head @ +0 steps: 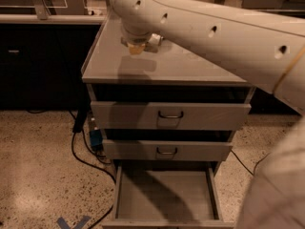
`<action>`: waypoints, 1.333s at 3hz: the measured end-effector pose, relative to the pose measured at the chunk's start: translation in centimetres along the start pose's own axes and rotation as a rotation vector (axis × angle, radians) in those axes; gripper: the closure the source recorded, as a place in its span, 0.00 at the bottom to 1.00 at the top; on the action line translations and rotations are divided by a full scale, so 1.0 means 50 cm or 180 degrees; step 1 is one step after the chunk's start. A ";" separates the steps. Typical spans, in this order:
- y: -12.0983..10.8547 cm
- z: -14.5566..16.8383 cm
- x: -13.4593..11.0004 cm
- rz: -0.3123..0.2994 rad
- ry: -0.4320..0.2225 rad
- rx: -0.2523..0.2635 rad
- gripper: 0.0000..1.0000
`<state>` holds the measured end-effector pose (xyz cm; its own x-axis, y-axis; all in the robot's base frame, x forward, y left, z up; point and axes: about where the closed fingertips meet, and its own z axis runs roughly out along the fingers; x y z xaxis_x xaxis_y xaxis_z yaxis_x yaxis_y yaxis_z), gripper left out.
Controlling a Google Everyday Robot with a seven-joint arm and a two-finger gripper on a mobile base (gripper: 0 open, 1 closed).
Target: Pick 7up can from bottom drawer and place on counter
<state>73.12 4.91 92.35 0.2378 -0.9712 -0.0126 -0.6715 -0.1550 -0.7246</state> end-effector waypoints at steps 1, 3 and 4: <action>0.016 0.117 0.174 0.0248 0.0544 -0.0456 1.00; 0.016 0.157 0.255 0.0370 0.0791 -0.0530 0.59; 0.016 0.157 0.255 0.0370 0.0791 -0.0530 0.34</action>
Offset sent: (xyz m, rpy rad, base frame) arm 0.0474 -0.0588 -0.0374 -0.0799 0.1011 -0.1398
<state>81.13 -6.19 86.21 -0.0122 -0.9954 0.0949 -0.7946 -0.0479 -0.6052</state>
